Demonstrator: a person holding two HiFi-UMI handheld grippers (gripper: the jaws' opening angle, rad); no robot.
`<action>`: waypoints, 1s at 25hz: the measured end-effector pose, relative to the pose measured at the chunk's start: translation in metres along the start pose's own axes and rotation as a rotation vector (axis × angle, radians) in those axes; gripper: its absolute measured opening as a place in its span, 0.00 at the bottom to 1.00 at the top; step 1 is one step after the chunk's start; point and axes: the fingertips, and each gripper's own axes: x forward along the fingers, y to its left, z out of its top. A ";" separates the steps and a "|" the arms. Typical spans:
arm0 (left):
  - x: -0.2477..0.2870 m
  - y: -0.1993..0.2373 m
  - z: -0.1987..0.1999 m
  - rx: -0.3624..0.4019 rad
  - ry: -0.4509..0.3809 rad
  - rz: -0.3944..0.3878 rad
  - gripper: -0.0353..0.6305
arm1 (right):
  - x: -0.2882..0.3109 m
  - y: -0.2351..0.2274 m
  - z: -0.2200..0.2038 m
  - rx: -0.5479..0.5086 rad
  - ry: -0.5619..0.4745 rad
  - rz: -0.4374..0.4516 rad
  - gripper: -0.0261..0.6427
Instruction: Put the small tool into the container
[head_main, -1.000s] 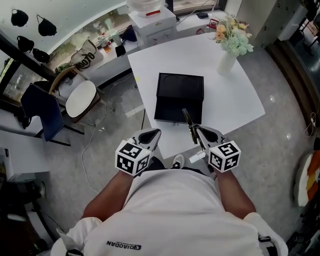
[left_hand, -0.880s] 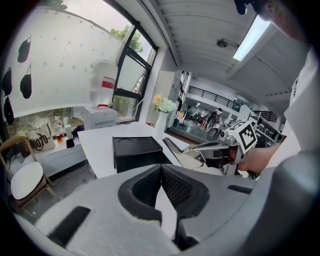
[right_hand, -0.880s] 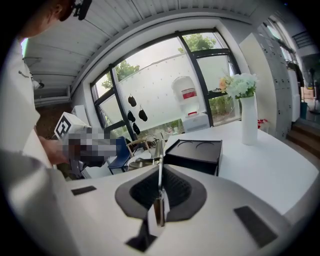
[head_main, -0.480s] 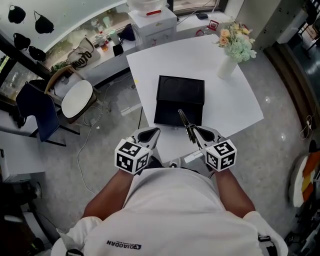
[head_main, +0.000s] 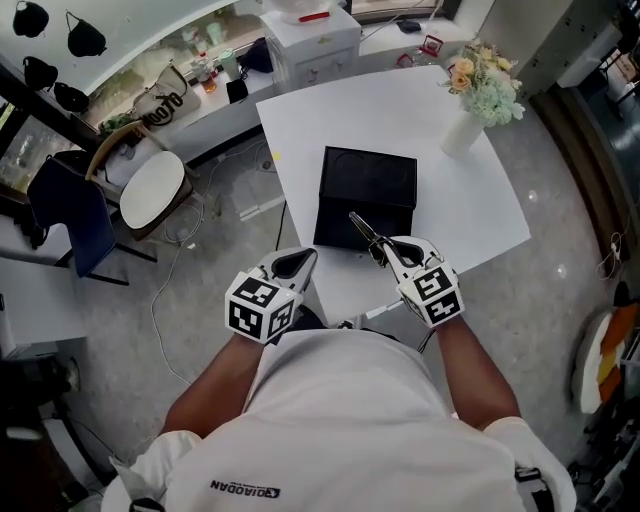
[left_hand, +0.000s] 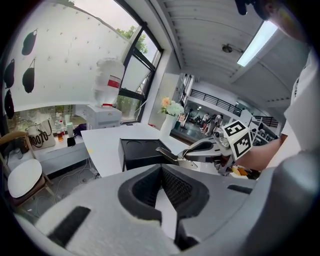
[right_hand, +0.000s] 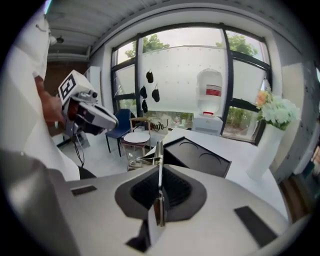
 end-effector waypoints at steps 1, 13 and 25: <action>-0.001 0.003 -0.001 -0.005 0.000 0.003 0.07 | 0.006 0.001 0.000 -0.054 0.026 0.005 0.06; -0.014 0.018 -0.021 -0.051 0.018 0.028 0.07 | 0.089 -0.011 -0.022 -0.492 0.240 0.008 0.06; -0.033 0.033 -0.039 -0.099 0.014 0.075 0.07 | 0.141 -0.030 -0.035 -0.740 0.309 -0.014 0.06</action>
